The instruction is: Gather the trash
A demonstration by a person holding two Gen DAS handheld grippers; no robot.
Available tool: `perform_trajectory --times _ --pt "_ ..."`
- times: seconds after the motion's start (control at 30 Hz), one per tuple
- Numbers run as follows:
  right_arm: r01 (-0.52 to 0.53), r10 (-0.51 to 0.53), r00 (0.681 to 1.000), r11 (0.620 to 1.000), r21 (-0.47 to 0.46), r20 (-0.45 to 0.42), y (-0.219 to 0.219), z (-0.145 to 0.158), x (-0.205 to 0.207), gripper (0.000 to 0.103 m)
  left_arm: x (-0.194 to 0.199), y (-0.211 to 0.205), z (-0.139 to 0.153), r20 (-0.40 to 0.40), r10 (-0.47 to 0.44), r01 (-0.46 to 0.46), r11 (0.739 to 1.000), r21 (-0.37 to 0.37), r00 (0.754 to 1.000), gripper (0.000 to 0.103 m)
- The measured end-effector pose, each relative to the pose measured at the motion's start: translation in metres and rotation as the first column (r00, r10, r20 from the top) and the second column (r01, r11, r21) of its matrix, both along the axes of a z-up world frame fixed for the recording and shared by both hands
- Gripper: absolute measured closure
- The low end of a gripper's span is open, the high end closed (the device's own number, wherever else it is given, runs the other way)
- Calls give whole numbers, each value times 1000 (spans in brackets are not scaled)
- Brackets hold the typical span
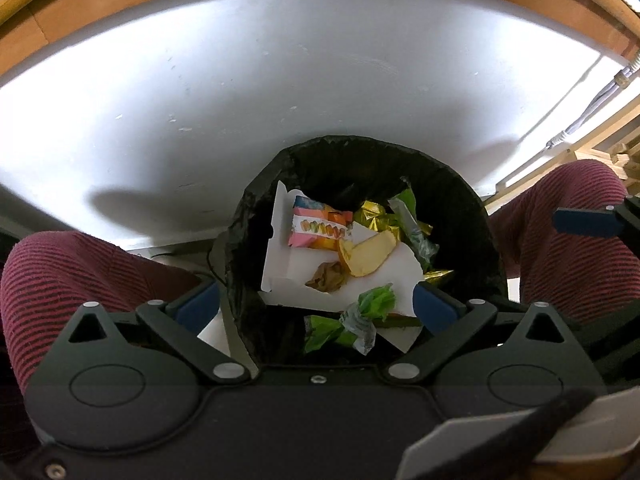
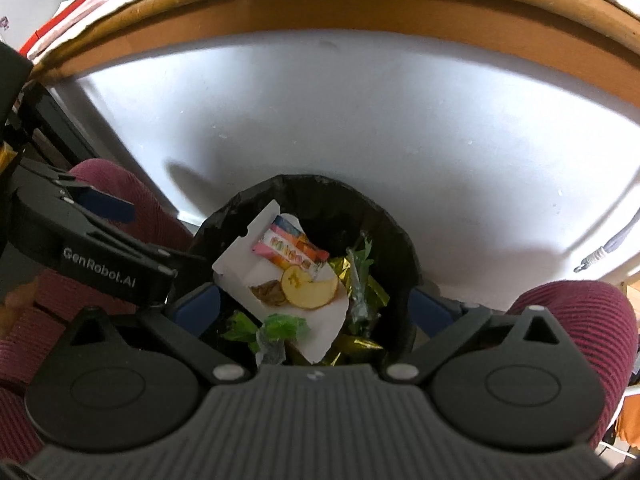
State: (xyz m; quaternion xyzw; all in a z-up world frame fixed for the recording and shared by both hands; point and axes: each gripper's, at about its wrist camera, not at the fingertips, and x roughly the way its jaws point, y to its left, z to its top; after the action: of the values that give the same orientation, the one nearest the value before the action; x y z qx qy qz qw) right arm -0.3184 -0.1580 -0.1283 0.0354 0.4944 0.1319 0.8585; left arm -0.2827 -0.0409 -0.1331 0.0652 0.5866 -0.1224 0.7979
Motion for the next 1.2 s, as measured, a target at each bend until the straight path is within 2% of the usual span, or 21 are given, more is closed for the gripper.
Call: perform_trajectory --times 0.23,0.5,1.2 --pt "7 -7 1000 1000 27 12 -1 -1 -3 0 2 5 -1 -17 19 -20 999 -32 1000 1" --pt "-33 33 999 999 0 25 6 1 -5 0 2 3 -4 -34 21 -21 1000 -15 999 1" --pt "-38 38 999 999 -14 31 6 -2 -6 0 6 4 -9 -67 33 -34 999 -17 997 2"
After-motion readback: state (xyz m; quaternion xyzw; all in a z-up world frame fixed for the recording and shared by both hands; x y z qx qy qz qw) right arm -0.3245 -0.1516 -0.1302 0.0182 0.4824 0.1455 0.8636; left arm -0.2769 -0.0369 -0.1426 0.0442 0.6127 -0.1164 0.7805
